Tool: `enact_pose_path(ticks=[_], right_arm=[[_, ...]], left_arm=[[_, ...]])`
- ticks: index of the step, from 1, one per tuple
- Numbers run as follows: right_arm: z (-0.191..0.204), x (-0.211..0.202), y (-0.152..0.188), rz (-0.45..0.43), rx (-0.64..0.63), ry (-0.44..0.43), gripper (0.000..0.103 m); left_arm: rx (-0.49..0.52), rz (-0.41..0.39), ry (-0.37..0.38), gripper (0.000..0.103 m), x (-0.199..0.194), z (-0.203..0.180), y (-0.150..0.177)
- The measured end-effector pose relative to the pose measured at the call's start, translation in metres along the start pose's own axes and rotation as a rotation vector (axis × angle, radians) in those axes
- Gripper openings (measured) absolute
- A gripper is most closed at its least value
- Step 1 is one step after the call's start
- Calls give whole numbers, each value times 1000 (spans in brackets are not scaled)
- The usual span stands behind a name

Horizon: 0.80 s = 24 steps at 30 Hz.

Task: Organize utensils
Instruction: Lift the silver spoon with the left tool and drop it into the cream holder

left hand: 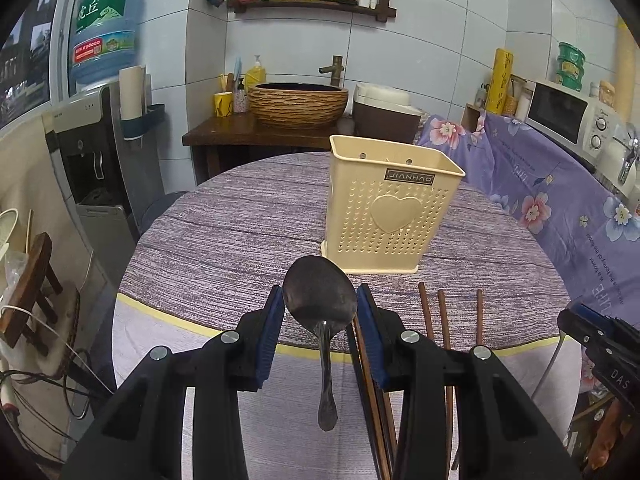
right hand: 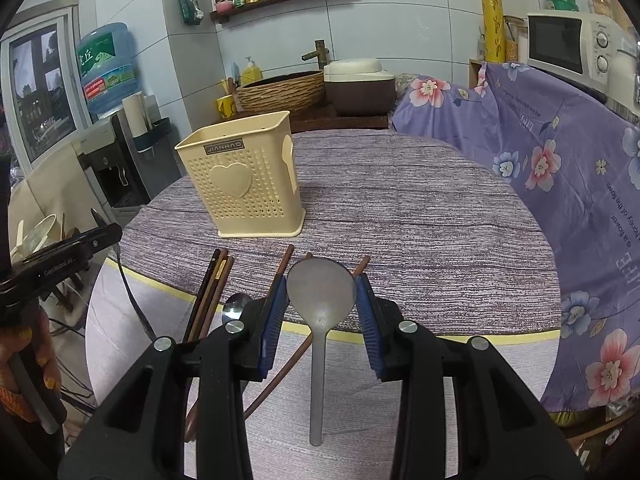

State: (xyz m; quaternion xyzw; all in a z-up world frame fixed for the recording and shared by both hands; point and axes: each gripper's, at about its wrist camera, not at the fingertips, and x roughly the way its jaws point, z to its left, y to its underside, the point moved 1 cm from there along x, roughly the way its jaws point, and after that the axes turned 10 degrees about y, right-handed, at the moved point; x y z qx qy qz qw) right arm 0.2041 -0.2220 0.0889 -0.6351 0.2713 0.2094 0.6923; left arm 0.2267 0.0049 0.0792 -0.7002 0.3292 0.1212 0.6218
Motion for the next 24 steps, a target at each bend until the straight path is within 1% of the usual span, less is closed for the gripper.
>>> enact_pose_path(ticks=[4, 6, 10, 12, 14, 15, 17, 19, 20, 23, 24], right_arm=[[-1, -6, -5, -25, 0, -20, 36], [1, -9, -9, -45, -2, -26, 36], [4, -10, -31, -70, -8, -60, 36], [10, -11, -51, -99, -18, -78, 36], [16, -14, -72, -138, -21, -93, 36], [21, -16, -87, -163, -25, -105, 36], [30, -19, -117, -223, -27, -123, 36], [40, -21, -146, -278, -24, -128, 36], [45, -20, -163, -303, -22, -127, 36], [60, -12, -203, -352, -19, -117, 36], [65, -7, -212, -365, -18, -109, 36]], left_arm=[[8, -19, 4, 38, -5, 1, -6], [2, -22, 23, 38, -6, 4, -9], [-17, -41, 57, 38, -13, 10, -27], [-20, -66, 82, 38, -19, 10, -42], [-29, -99, 139, 38, -26, 9, -64], [-28, -120, 161, 38, -29, 7, -76], [-10, -180, 182, 38, -35, 1, -101], [25, -242, 184, 38, -37, -9, -129], [41, -260, 175, 38, -36, -14, -139], [56, -291, 163, 38, -22, -22, -173], [56, -295, 157, 38, -17, -22, -180]])
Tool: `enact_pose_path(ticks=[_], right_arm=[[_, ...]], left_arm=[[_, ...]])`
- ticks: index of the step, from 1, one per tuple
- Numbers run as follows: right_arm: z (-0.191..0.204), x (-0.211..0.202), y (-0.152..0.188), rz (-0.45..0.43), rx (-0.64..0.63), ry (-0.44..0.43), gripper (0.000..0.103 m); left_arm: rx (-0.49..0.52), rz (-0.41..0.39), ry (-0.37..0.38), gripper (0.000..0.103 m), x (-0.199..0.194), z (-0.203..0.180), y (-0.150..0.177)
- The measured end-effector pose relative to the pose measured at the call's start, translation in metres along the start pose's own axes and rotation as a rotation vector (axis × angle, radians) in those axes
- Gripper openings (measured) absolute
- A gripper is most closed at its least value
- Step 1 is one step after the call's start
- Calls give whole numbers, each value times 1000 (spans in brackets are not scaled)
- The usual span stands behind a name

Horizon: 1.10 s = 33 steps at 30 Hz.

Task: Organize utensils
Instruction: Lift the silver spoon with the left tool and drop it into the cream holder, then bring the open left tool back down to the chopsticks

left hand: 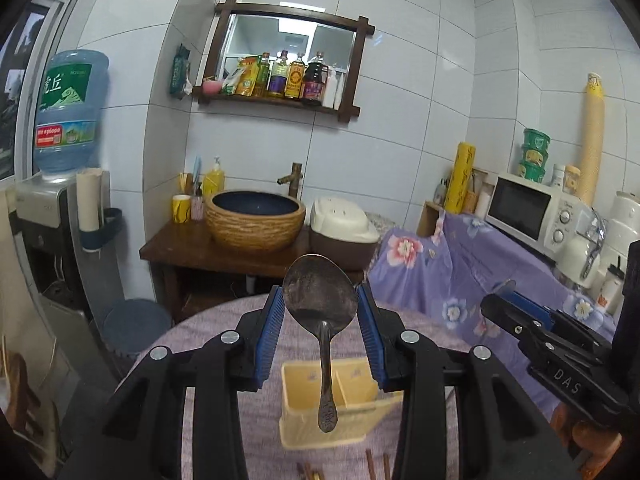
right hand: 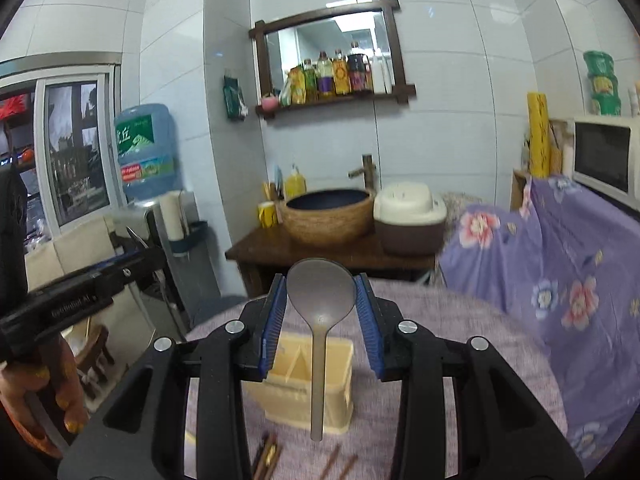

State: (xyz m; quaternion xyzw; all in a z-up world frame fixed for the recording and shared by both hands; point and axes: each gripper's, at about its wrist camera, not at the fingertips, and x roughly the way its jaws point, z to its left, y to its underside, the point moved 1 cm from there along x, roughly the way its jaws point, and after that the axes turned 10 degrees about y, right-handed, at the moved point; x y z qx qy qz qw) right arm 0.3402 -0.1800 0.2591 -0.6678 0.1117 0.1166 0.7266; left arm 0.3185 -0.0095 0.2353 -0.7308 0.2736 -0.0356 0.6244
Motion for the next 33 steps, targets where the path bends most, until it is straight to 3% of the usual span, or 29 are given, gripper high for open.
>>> enact_pose_path(ticks=[5, 14, 22, 23, 24, 25, 33], right_arm=[[11, 40, -1, -16, -18, 39, 36], [14, 84, 69, 69, -34, 65, 36], [21, 88, 116, 113, -90, 84, 36], [21, 87, 119, 106, -97, 94, 36], [22, 88, 120, 111, -104, 96, 24], [22, 89, 122, 126, -109, 94, 21], [10, 79, 124, 126, -58, 90, 22]], left_arm=[[0, 5, -24, 38, 39, 6, 2], [-64, 67, -33, 38, 69, 33, 53], [-45, 122, -34, 38, 74, 34, 91], [-50, 128, -36, 38, 76, 36, 94], [-54, 135, -39, 38, 77, 37, 97], [-57, 137, -38, 38, 78, 38, 99], [-65, 119, -29, 39, 70, 35, 103]])
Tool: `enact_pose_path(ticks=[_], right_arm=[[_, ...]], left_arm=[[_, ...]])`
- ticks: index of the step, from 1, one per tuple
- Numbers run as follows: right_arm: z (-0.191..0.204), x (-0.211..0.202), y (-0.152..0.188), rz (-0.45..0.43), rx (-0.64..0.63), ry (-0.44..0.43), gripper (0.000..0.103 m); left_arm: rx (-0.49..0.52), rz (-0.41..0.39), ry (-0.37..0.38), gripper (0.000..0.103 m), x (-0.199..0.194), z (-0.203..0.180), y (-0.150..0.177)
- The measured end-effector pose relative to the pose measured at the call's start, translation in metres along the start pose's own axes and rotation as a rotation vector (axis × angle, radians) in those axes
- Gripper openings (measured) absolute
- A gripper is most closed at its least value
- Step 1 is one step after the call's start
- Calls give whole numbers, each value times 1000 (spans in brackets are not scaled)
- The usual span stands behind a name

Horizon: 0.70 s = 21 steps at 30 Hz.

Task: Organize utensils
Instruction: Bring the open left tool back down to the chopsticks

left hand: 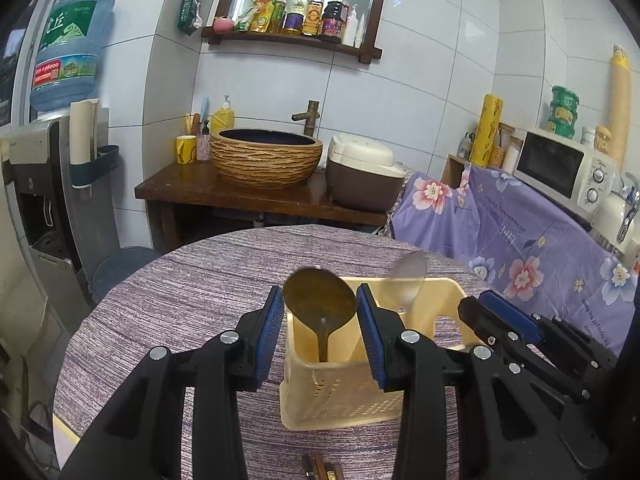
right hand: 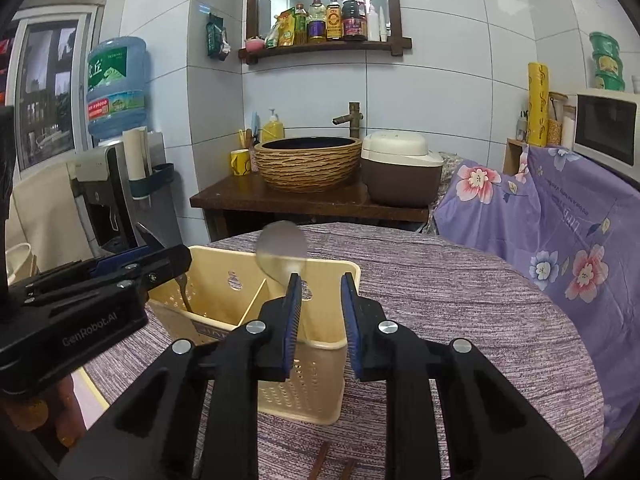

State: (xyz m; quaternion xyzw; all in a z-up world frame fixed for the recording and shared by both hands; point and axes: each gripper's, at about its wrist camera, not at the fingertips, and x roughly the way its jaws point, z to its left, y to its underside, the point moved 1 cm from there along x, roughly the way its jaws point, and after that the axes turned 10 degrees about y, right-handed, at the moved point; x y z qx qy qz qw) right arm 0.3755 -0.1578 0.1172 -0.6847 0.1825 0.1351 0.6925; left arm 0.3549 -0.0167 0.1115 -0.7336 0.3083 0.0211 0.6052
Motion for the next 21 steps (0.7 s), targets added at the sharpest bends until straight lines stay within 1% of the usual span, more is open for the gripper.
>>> enact_pose_path(ticks=[1, 2, 3, 5, 6, 8, 10, 12, 15, 16, 18, 19, 21], right_arm=[[-2, -4, 1, -2, 6, 5, 22], [-6, -10, 2, -1, 15, 10, 26], [-10, -16, 4, 1, 26, 7, 36], [-19, -26, 10, 16, 54, -1, 51], [-24, -32, 15, 34, 63, 11, 51], [-32, -41, 26, 89, 59, 40, 51], [-41, -48, 40, 145, 59, 52, 52], [-48, -56, 57, 187, 50, 77, 52], [-57, -65, 86, 250, 35, 127, 52], [-61, -67, 97, 273, 40, 139, 52], [-66, -69, 117, 323, 53, 154, 53], [-67, -70, 128, 349, 58, 155, 54], [-67, -73, 146, 391, 63, 155, 54]], left_arm=[[-5, -5, 9, 41, -5, 0, 0], [-8, -9, 13, 49, -10, 1, 1], [-10, -14, 12, 61, -16, 1, 2], [-23, -26, -2, 72, -31, 1, 8], [-29, -18, -17, 74, -37, 2, 13], [-35, 28, -40, 74, -44, 3, 25], [-47, 72, -46, 74, -51, 4, 39], [-47, 109, -55, 74, -57, 5, 56], [-50, 172, -86, 73, -63, 7, 85], [-63, 200, -93, 72, -63, 9, 97], [-92, 245, -100, 65, -64, 12, 115], [-107, 275, -99, 63, -62, 14, 124], [-107, 323, -90, 58, -59, 11, 139]])
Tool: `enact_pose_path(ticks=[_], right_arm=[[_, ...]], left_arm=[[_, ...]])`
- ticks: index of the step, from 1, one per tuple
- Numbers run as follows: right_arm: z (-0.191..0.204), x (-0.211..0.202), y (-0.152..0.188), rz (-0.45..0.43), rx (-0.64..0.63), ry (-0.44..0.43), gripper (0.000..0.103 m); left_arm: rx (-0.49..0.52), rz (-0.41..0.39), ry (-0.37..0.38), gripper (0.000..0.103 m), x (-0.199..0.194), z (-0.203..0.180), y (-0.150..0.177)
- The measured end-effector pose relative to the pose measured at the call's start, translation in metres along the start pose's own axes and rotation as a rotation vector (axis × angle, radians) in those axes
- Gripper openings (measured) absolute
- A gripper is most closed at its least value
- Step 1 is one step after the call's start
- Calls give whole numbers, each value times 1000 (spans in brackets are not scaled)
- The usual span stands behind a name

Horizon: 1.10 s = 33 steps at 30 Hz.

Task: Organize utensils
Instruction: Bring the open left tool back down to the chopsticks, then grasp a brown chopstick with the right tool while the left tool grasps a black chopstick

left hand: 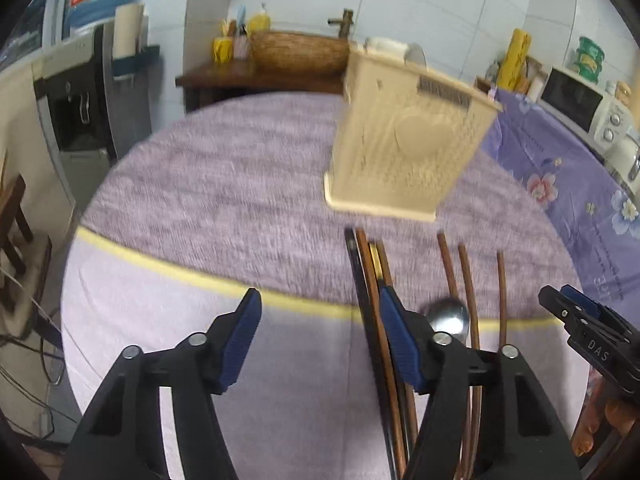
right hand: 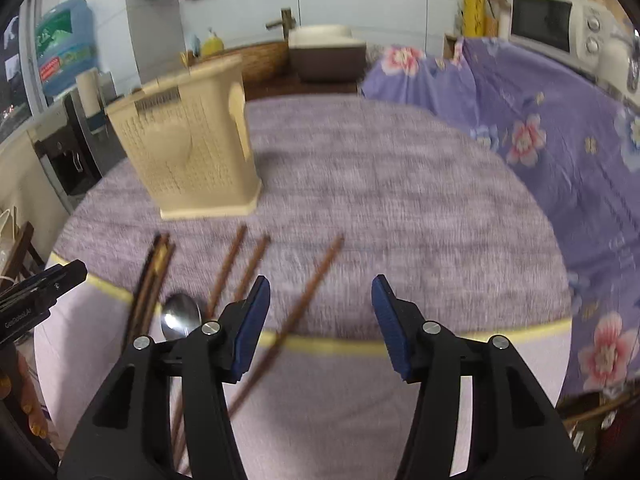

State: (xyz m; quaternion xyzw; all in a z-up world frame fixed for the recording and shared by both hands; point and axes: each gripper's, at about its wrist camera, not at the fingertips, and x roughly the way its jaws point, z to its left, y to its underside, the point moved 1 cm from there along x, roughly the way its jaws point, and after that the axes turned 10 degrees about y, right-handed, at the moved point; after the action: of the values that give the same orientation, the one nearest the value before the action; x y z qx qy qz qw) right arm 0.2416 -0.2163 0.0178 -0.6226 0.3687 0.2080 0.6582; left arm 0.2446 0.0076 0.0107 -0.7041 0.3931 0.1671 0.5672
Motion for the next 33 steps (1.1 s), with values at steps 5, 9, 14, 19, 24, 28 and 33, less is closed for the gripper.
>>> enact_pose_path(ticks=[5, 9, 14, 19, 24, 28, 33], right_arm=[[3, 4, 28, 45, 1, -2, 58], [11, 4, 35, 56, -20, -4, 59], [26, 6, 38, 69, -51, 0, 59], [36, 7, 41, 83, -73, -2, 60], [45, 5, 45, 86, -113, 13, 63], [37, 4, 45, 108, -136, 4, 63], [10, 4, 41, 155, -95, -42, 63]], left_arm=[[37, 53, -5, 56, 11, -12, 21], [61, 71, -24, 56, 17, -16, 33], [75, 78, -42, 55, 20, -20, 40], [73, 78, -48, 55, 19, -19, 41], [81, 81, -58, 55, 19, -19, 40], [94, 91, -76, 57, 18, -15, 40], [87, 102, -76, 57, 15, -7, 40]])
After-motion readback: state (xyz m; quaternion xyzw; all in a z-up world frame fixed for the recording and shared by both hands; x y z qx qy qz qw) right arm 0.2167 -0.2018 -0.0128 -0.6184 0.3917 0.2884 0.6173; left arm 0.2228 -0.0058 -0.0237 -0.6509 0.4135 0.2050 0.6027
